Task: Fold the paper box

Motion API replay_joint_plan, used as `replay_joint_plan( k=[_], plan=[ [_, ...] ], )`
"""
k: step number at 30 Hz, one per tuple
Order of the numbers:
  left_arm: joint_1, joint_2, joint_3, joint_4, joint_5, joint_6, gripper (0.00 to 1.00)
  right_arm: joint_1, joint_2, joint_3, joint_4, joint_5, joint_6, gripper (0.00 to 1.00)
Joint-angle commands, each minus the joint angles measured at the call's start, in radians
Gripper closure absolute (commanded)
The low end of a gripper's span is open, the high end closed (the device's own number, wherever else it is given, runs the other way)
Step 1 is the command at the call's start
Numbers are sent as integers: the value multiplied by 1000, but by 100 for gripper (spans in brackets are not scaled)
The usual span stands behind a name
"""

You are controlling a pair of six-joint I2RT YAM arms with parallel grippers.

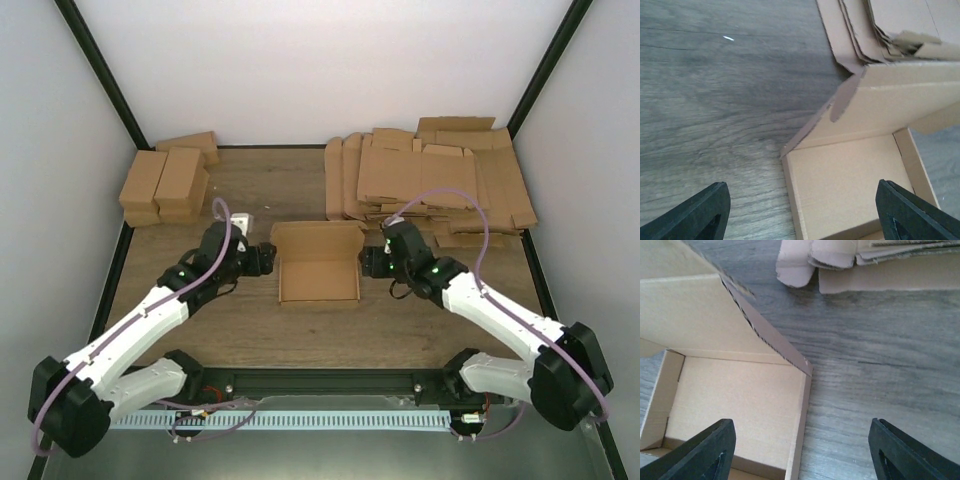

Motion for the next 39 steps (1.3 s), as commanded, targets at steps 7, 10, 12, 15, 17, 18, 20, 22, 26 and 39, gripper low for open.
replay_joint_plan(
  k=[7,10,12,15,17,18,20,22,26,39],
  plan=[
    [5,133,92,75,67,88,32,-100,104,151,37,-126,-127,41],
    [5,159,99,82,49,78,33,-100,132,175,52,-124,-130,45],
    [6,179,100,95,51,74,34,-101,151,188,57,-123,-136,50],
    [7,211,113,101,58,75,39,-100,169,206,57,-125,-146,54],
    [8,226,123,104,62,78,44,-101,177,217,59,-130,-153,55],
    [8,230,128,102,62,81,47,-100,181,221,61,-135,-158,55],
    [7,237,137,100,62,86,53,-100,191,233,58,-138,-162,60],
    [8,249,142,99,76,91,56,-100,202,242,59,-147,-163,64],
    [8,283,154,101,120,90,65,-101,218,253,63,-169,-145,70],
    [7,323,173,110,171,67,90,-92,221,250,78,-195,-64,87]
  ],
)
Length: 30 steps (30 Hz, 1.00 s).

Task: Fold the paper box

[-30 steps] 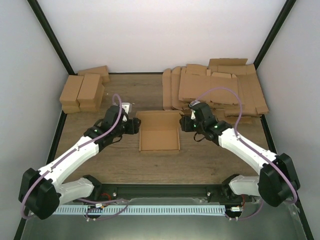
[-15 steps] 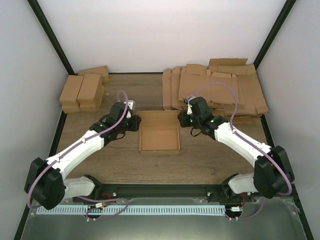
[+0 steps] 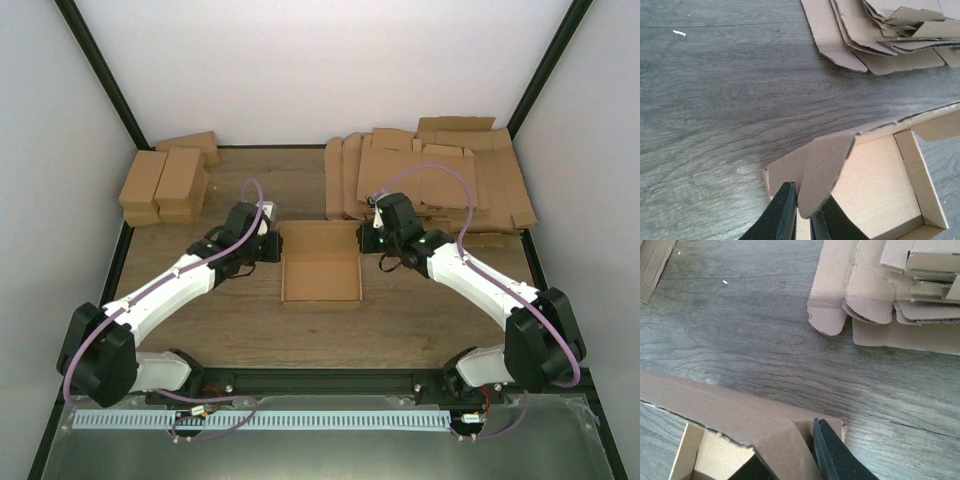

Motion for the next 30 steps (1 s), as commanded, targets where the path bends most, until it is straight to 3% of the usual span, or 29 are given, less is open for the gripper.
replay_joint_plan(
  k=[1,12,30],
  plan=[
    [3,6,32,32,56,-9,90,10,-5,40,23,-26,45,87],
    [1,0,0,50,45,-25,96,52,-18,19,37,24,110,98],
    [-14,-156,-210,173,102,-140,96,239,-183,-195,141,253,266,99]
  ],
)
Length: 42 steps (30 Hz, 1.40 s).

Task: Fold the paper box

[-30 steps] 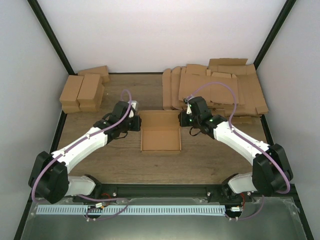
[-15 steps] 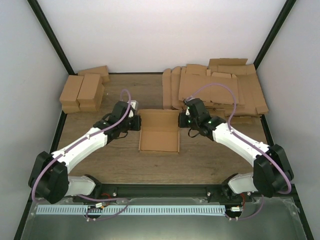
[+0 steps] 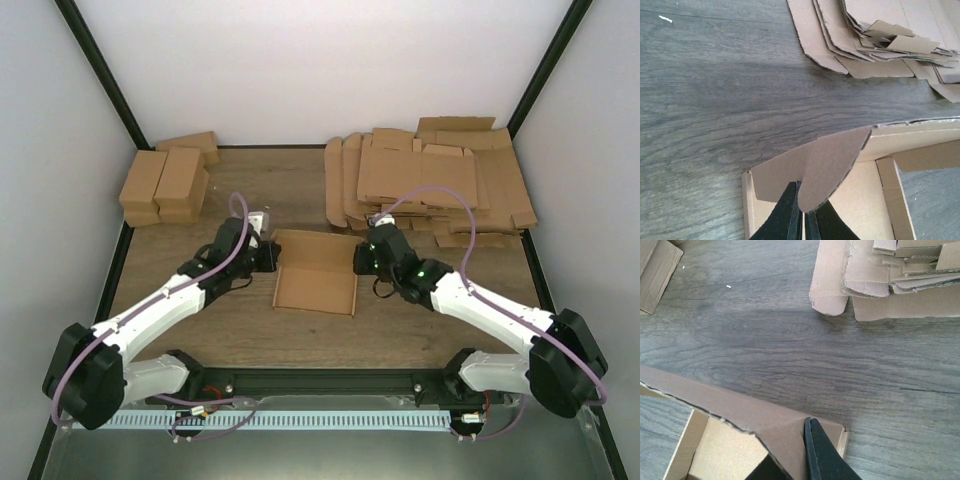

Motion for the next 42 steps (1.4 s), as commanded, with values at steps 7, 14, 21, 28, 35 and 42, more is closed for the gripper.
replay_joint_plan(
  k=[7,14,21,28,35,42],
  plan=[
    [-19,-126,-140,40,77,-77,96,105,-73,-120,103,57,138,99],
    [-21,-156,-196,73,58,-96,96,107,-37,-155,152,89,116,99],
    [-22,-130,-186,110,71,-120,96,107,-4,-130,161,126,75,99],
    [-21,-136,-173,104,100,-130,96,107,-25,-159,191,100,47,99],
    [-22,-227,-204,4,106,-117,60,106,-51,-229,218,72,8,99],
    [-20,-400,-54,-274,27,-104,7,107,-64,-256,222,67,-72,99]
  ],
)
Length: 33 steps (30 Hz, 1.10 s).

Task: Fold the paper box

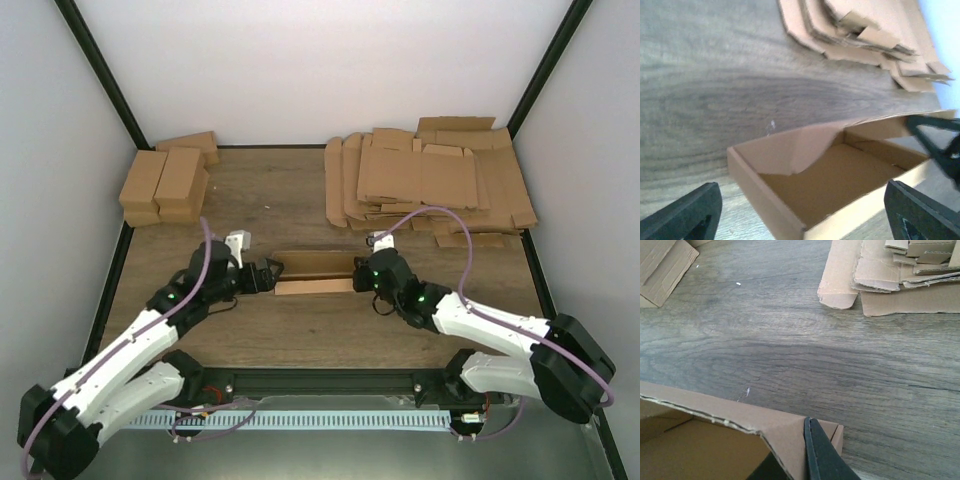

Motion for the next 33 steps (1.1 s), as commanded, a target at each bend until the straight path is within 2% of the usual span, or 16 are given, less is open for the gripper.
replay_joint_plan(
  k=[1,4,8,11,16,19,23,29,33],
  plan=[
    [0,-91,127,-175,-47,9,4,14,-2,-28,-37,-36,-64,99],
    [3,-91,188,-221,-40,-10,0,15,-11,-39,-18,-56,-95,99],
    [25,-47,192,-150,49,-31,1,25,-39,-72,10,-60,-124,99],
    [33,38,195,-100,98,-12,10,41,-55,-94,28,-67,-136,99],
    [30,165,198,-69,234,105,32,94,-54,-129,50,-51,-128,99],
    [25,171,168,-66,251,138,44,141,-52,-151,53,-10,-89,98],
    [7,169,85,-16,319,126,56,168,-59,-171,41,-12,-41,91],
    [-84,181,10,45,287,79,62,169,-102,-197,4,-55,-2,89],
    [-106,187,-7,60,249,66,62,169,-135,-177,-57,-90,7,80]
  ],
)
